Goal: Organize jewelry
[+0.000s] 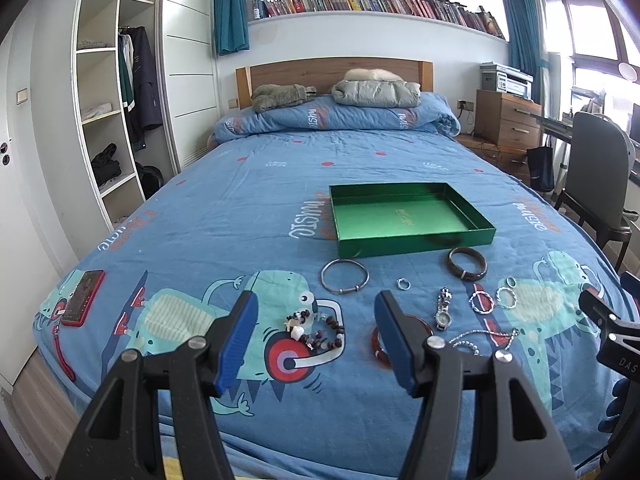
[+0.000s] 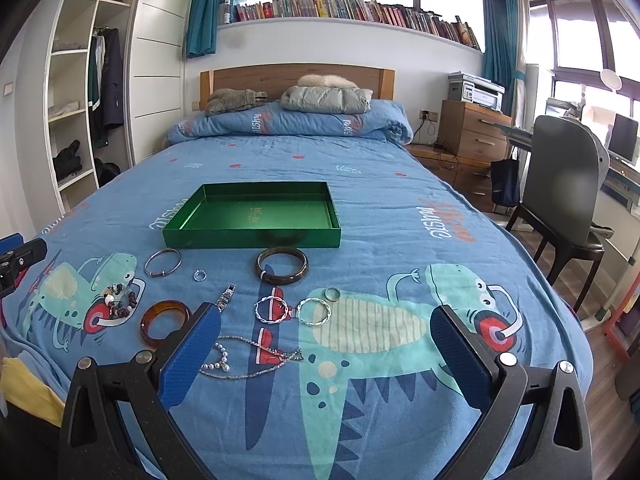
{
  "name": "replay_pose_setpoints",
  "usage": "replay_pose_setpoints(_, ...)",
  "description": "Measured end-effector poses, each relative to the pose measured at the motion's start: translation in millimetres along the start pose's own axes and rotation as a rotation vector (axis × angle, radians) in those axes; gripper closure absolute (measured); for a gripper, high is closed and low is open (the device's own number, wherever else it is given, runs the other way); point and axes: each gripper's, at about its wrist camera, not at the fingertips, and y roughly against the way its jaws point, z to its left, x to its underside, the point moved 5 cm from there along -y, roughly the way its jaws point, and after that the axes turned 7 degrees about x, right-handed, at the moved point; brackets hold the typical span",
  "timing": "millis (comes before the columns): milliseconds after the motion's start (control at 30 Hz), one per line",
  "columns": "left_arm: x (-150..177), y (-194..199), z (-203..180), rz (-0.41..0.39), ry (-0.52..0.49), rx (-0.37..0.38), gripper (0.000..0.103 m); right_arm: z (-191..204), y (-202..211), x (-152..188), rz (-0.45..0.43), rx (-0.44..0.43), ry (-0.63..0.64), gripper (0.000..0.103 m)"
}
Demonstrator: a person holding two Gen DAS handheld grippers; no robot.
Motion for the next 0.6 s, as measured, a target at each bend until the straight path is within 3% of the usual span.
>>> replay_pose_setpoints(333, 3.4, -2.0, 5.2, 0.015, 0.025, 0.009, 0.044, -8.4, 1.7, 5.0, 0.012, -0.006, -0.025, 0.0)
replay_pose_setpoints(600, 5.8, -4.8, 7.9, 0.016, 0.039, 0.018, 0.044, -2.7, 1.6, 10.6, 0.017, -0.063, -0.022, 0.0)
